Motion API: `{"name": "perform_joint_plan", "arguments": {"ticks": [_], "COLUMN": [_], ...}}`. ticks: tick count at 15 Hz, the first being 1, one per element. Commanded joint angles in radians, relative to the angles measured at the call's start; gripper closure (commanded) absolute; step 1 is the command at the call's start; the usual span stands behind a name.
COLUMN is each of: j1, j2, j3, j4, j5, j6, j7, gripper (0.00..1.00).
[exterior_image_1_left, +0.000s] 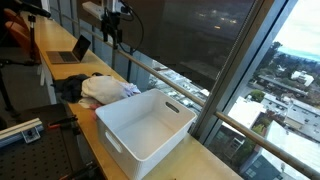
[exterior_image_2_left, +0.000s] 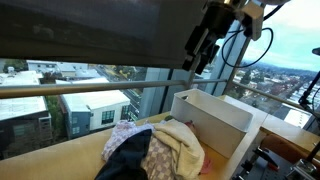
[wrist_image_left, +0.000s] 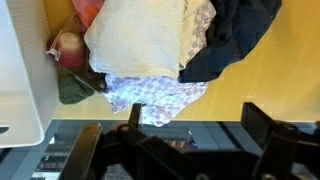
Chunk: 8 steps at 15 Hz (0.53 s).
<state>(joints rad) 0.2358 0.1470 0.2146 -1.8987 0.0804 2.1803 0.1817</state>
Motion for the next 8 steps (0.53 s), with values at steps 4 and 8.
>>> {"name": "perform_joint_plan", "arguments": {"ticks": [4,8], "j1": [0.107,0.209], "j2": [0.162,0.3], "j3": [-0.005,-0.049], "j4": [-0.095,-0.044], "j5": [-0.176,-0.297], "j6": [0.245,0.253], "j7": [0.171,0.315], "gripper": [0.0,0.0]}}
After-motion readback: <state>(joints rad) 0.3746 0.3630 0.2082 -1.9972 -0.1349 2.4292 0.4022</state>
